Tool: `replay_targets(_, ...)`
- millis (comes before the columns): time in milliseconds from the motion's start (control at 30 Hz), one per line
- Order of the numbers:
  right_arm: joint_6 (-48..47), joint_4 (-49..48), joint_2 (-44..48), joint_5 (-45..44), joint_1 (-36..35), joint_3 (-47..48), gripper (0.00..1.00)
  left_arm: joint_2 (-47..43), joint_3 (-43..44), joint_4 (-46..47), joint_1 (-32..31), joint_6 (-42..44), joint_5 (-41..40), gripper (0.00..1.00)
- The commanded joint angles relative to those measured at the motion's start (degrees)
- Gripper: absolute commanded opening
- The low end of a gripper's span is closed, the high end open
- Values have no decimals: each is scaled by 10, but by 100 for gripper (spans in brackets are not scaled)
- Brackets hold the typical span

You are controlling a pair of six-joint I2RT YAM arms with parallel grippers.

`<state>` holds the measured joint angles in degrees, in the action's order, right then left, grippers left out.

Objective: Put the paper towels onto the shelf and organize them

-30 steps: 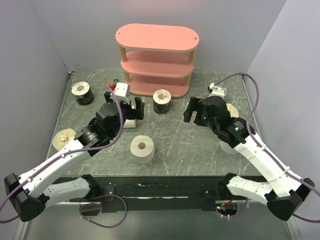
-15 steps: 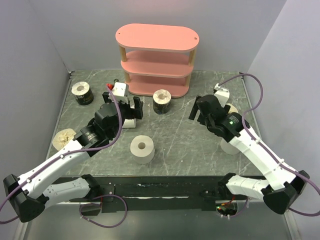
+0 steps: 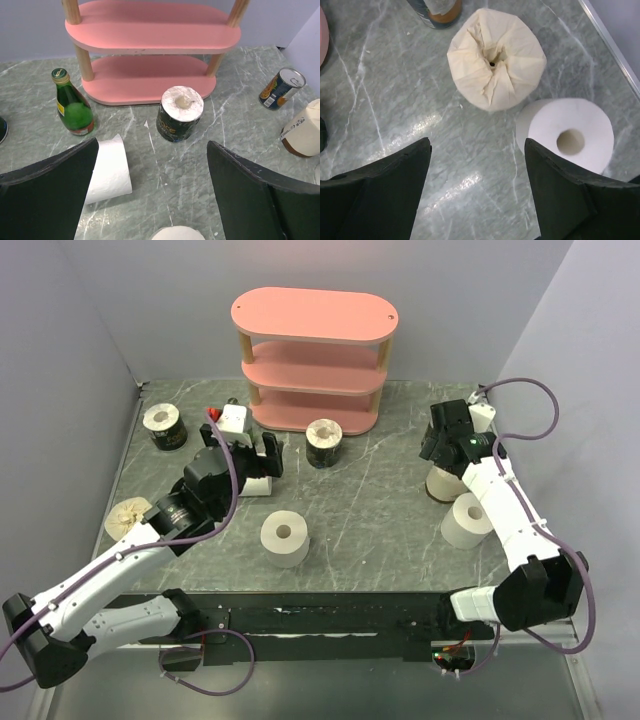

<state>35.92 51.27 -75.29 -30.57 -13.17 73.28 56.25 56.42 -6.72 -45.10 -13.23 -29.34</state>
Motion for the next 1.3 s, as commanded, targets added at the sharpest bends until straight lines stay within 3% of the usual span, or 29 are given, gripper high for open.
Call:
replay_targets(0,-107,-78,-6,78,28,-10,82,-20,2,18,-2,-7,8,96)
replay_targets(300,-196,-86,-83,128,71,43,83,-33,-3,21,-2,-5,8,96)
replay_targets(533,-213,-81,-130,170,82,68,82,-43,-6,24,-2,-3,-4,96)
replay_targets(667,-189,-92,-112,241,78,59,81,-40,-5,24,-2,-4,-8,96)
replay_targets(900,-19,44,-85,65,83,70,82,-31,-4,23,-2,-8,5,96)
replay_targets(1067,48,92,-54,20,92,28,82,-26,2,16,-2,-10,10,96)
replay_targets(1267,36,62,-7,12,113,-52,80,-31,-5,22,-2,-7,17,96)
